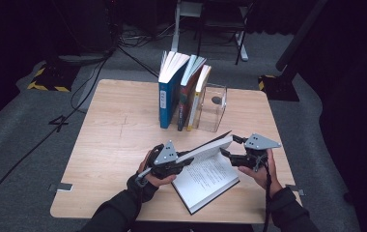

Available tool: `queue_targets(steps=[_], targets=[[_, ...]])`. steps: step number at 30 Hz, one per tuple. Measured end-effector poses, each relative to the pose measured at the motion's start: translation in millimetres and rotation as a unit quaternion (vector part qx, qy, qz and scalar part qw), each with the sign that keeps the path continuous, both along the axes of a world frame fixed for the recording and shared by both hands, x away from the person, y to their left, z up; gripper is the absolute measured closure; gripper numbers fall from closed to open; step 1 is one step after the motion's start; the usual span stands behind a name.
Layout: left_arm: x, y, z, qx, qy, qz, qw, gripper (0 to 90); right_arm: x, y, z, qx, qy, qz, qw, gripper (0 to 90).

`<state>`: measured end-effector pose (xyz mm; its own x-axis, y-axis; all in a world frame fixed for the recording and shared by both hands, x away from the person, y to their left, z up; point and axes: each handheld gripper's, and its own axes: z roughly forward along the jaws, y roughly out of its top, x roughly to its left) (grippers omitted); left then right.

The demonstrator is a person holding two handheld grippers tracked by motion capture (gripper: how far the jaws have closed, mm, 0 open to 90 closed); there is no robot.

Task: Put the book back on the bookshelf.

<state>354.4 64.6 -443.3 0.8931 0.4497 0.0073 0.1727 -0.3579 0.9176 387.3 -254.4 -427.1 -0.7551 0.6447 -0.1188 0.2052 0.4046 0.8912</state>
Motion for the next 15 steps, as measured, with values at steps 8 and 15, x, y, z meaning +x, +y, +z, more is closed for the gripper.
queue_targets(steps=[8,15], targets=[[7.1,8.1,3.9,0.01,0.003,-0.056,0.9984,71.3,2.7,-6.7,-12.3,0.007,0.019,0.039,0.999,26.1],[19.9,16.4,6.5,0.015,0.015,-0.091,0.9956,70.7,8.9,-2.5,-9.9,0.003,0.015,0.083,0.9964,23.6]])
